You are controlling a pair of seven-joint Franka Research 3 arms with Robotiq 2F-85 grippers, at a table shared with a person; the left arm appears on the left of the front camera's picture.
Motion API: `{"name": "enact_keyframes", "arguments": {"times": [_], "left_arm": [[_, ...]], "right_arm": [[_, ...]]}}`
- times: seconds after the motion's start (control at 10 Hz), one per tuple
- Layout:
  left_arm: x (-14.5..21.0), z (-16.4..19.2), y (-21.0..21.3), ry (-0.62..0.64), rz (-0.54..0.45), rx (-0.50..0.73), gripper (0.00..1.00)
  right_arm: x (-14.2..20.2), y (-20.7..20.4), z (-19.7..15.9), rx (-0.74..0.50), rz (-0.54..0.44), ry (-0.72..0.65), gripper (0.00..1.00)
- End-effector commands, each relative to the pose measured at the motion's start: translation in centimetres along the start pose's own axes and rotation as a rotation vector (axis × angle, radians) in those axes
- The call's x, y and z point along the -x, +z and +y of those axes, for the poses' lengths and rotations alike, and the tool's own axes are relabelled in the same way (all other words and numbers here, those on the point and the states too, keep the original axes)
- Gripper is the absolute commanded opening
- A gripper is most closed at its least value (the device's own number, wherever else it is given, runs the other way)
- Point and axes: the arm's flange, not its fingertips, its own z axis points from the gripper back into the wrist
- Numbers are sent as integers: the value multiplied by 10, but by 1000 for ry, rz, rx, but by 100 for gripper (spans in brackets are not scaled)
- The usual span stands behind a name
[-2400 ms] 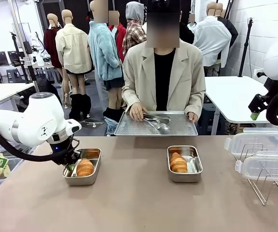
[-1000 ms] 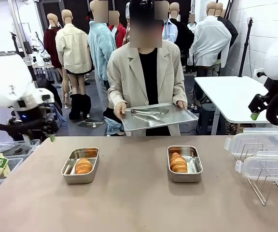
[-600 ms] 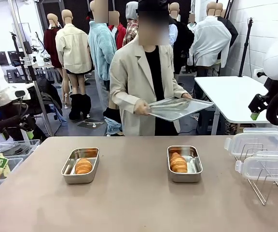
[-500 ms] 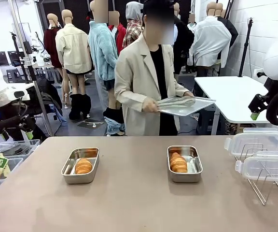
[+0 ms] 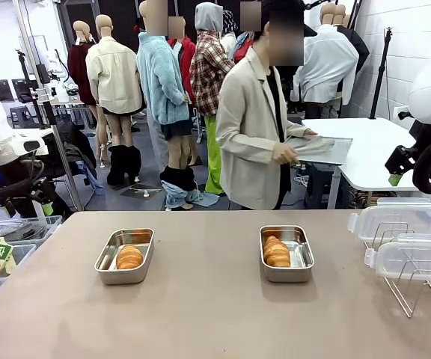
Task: Place the bread in airtight containers.
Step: Pick up one Airtight Container lid and hand it to the human.
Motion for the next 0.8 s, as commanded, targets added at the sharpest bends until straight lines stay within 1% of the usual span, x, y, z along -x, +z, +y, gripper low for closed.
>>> {"name": "enact_keyframes", "arguments": {"times": [0.0,0.7], "left_arm": [[-1,-1,2,6,-3,-7,100],[-1,-1,2,6,-3,-7,100]], "right_arm": [[0,0,2,16,3,-13,100],[0,0,2,16,3,-13,100]]}}
